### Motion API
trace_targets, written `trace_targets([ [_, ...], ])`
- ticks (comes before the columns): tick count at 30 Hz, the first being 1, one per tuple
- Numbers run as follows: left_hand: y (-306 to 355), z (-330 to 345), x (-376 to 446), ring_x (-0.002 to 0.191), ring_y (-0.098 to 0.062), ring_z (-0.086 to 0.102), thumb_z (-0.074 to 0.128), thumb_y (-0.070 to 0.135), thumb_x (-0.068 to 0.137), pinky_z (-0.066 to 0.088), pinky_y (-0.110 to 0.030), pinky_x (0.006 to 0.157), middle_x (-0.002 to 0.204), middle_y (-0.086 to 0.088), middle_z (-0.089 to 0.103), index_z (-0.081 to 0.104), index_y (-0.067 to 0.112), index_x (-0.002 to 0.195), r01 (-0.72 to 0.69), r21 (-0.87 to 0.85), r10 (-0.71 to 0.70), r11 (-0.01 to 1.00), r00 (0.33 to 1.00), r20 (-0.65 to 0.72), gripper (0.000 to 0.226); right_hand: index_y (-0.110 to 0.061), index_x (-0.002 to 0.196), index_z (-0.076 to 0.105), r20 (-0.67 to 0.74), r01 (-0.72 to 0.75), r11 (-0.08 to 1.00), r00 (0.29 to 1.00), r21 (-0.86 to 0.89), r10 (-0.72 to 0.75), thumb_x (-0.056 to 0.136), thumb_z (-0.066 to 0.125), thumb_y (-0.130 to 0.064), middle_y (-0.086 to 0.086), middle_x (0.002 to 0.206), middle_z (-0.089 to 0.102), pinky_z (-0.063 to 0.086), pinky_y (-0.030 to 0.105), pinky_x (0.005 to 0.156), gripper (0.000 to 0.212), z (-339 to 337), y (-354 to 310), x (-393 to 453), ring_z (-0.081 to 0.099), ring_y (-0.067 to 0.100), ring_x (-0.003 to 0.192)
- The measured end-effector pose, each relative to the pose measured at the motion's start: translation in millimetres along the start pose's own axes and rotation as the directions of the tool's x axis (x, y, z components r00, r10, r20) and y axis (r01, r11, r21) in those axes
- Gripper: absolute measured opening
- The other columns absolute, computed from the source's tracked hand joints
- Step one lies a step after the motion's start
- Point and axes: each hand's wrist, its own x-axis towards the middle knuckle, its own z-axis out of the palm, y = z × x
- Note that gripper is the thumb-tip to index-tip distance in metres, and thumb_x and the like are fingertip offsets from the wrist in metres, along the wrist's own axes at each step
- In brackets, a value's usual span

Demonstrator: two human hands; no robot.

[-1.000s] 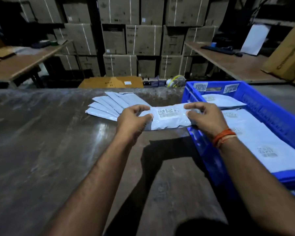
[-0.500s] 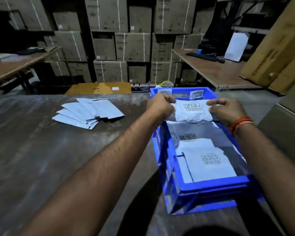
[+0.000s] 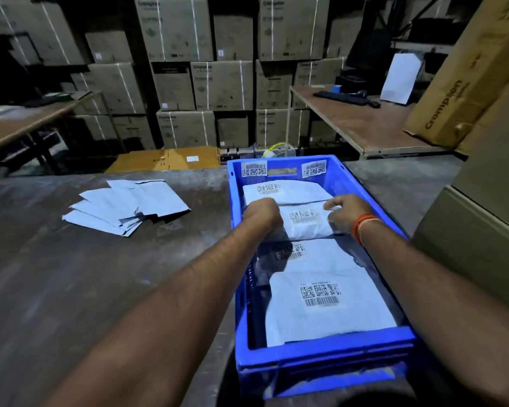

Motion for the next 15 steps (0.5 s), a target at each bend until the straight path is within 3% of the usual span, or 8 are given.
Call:
trace_targets([
  [2,-3,5,3,0.113,-0.033,0.064,0.060,0.012,0.092,0.053,-0.042,0.098,0.124,-0.014,0.068,0.067,0.008,0.123,-0.002,0.035,0.001,0.999,1.000,0.030,0.032,-0.013,0.110,0.075,0.019,-0.012,1.000,1.000,-0.020,0.012,0.081,0.061,0.002,0.009,0.113,0.071,0.046,0.021,0.086,0.035,3,5,3,0.065,0.024,0.108],
  [5,-5,6,7,0.114,-0.033,0.064,0.060,0.011,0.092,0.053,-0.043,0.099,0.122,-0.014,0.068,0.067,0.007,0.122,-0.008,0.058,0.004,0.998,0.998,0.062,0.031,-0.013,0.108,0.075,0.030,-0.007,1.000,1.000,-0.020,0.008,0.080,0.062,0.002,0.006,0.114,0.071,0.052,0.030,0.095,0.034,6,9,7,0.066,0.024,0.106],
  [7,-4,5,6,0.111,-0.032,0.064,0.059,0.011,0.091,0.054,-0.042,0.097,0.120,-0.013,0.069,0.068,0.008,0.121,-0.021,0.075,0.017,0.997,0.998,0.056,0.031,-0.013,0.109,0.075,0.030,0.003,0.999,1.000,-0.045,-0.001,0.082,0.064,-0.001,0.006,0.116,0.071,0.048,0.027,0.095,0.031,5,8,8,0.065,0.025,0.109],
  [10,-1,3,0,0.108,-0.033,0.065,0.059,0.012,0.089,0.056,-0.041,0.093,0.116,-0.013,0.069,0.068,0.009,0.119,-0.050,0.109,0.048,0.993,0.999,0.025,0.032,-0.016,0.108,0.075,-0.033,0.016,0.995,0.999,-0.094,-0.019,0.082,0.067,-0.009,0.009,0.117,0.071,0.045,0.026,0.093,0.028,3,2,6,0.064,0.027,0.111],
  [15,0,-23,-12,0.110,-0.031,0.064,0.061,0.007,0.087,0.056,-0.038,0.092,0.119,-0.013,0.068,0.067,0.012,0.123,-0.137,0.074,0.144,0.988,0.983,-0.110,0.037,-0.026,0.107,0.074,-0.095,0.156,0.973,0.980,-0.173,-0.174,0.076,0.066,-0.014,0.010,0.107,0.073,0.048,0.030,0.088,0.034,3,-39,-9,0.065,0.030,0.105],
])
